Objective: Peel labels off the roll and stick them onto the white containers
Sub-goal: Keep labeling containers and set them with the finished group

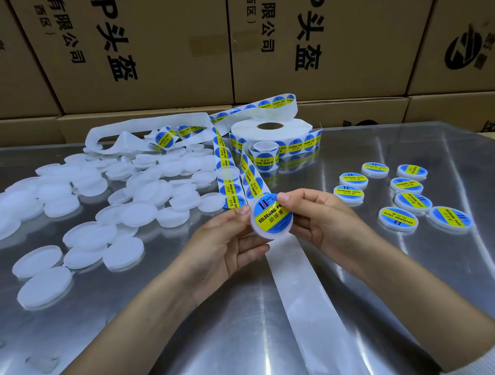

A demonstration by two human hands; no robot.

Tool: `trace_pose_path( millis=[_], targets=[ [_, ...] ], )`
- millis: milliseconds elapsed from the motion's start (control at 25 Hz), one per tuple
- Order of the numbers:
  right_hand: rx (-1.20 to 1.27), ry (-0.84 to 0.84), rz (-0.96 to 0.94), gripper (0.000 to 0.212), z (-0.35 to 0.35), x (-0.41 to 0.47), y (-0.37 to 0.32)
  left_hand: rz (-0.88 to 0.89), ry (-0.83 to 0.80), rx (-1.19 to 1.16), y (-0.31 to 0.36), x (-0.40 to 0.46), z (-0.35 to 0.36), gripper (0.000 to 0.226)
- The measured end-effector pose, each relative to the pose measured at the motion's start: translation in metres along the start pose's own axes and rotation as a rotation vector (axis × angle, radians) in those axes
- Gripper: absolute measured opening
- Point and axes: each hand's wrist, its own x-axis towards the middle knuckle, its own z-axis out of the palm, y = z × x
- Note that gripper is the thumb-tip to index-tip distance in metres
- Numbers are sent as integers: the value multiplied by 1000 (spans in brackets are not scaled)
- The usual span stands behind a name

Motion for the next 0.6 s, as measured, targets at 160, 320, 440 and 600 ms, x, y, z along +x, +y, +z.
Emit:
trace_pose_path(
  millis=[160,320,440,600],
  targets=[
    [-18,-7,-1,30,0,0,1,-15,5,-7,0,-1,1,37],
    [-12,-3,-17,26,1,0,0,-22,11,-25,0,-2,2,36],
    [-10,18,-36,26,2,0,1,-22,14,-35,0,-2,3,36],
    [-31,38,-149,18,6,1,3,-8,24,-63,0,-2,5,36]
  ],
)
